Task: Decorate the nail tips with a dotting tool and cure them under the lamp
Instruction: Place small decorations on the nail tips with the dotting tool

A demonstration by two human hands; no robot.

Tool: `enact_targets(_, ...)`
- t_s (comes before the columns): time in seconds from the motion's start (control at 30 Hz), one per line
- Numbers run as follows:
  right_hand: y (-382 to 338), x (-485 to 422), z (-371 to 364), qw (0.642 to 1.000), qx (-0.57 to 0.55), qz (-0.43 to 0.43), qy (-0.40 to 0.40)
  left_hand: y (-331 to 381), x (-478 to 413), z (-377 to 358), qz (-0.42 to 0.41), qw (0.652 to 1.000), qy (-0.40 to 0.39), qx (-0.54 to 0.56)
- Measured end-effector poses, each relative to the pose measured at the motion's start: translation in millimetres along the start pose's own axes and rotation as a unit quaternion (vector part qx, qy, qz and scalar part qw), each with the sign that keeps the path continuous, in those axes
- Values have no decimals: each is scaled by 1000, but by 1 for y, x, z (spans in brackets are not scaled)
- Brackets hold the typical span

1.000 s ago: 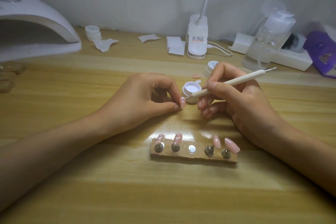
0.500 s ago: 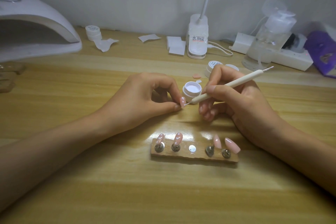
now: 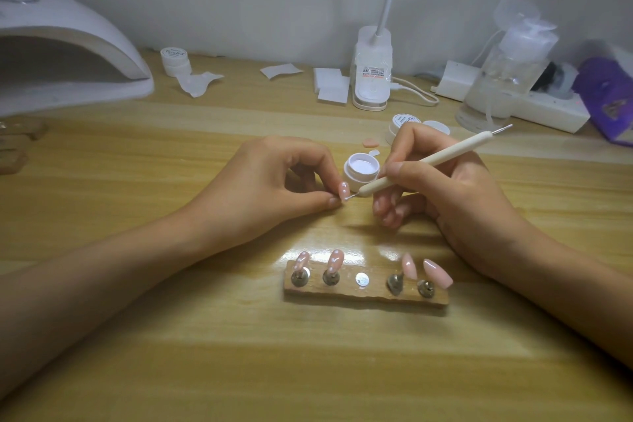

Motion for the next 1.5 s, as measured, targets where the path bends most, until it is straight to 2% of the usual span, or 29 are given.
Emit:
enact_targets(0.73,-3,1,1,999,-22,28,-1,-2,0,0,3,1000,1,12)
enact_targets(1.5,1,0,2,1000,-18,15,9,-1,0,-1,-5,1000,-1,7)
Point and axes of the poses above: each hand's wrist, its own x-axis away from the middle knuckle, its own z-axis out of the back of the hand, y = z × x, the point moved 4 cm from there along -x, towards the middle knuckle, and after that the axes turned 13 degrees about -y, right-handed, at the moved point
